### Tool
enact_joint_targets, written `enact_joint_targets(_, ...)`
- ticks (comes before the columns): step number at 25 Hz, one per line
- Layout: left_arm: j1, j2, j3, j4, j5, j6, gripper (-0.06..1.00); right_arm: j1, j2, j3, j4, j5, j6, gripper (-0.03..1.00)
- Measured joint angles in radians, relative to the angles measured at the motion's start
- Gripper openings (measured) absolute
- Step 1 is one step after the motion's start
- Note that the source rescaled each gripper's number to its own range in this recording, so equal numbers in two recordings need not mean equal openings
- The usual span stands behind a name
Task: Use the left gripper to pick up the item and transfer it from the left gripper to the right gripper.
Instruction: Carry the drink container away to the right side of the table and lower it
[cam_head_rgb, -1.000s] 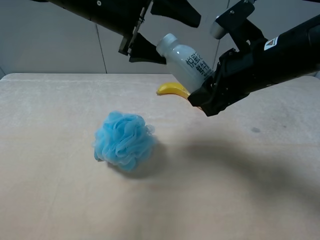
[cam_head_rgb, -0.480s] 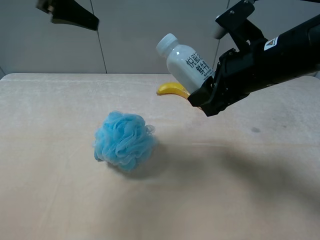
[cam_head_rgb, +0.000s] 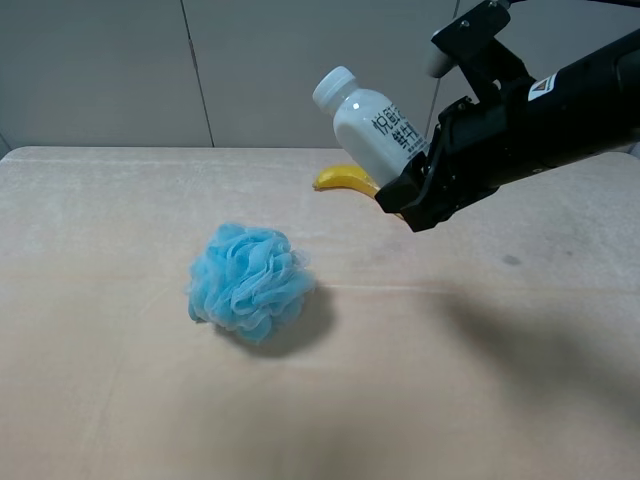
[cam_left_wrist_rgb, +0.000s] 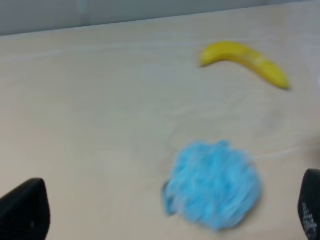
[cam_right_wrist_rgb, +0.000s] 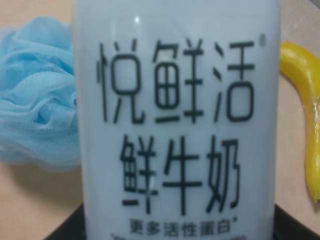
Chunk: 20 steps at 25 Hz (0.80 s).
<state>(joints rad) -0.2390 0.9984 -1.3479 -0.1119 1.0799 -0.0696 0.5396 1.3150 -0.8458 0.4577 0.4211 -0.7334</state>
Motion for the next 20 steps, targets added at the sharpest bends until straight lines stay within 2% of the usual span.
enact_joint_targets(3,0.0,-0.124,0.1,0.086,0.034,-0.044,1.0,0.0,0.0,0.0,0.0,0.0,0.0,0.01)
enact_joint_targets(6,0.0,-0.254,0.229,0.129,0.047,-0.056,1.0,0.0,0.0,0.0,0.0,0.0,0.002,0.01)
enact_joint_targets(14,0.0,-0.611,0.581,0.163,0.057,-0.056,1.0,0.0,0.0,0.0,0.004,0.0,0.008,0.01)
enact_joint_targets(20,0.0,-0.855,0.726,0.178,0.053,-0.006,0.99,0.0,0.0,0.0,0.005,0.0,0.032,0.01)
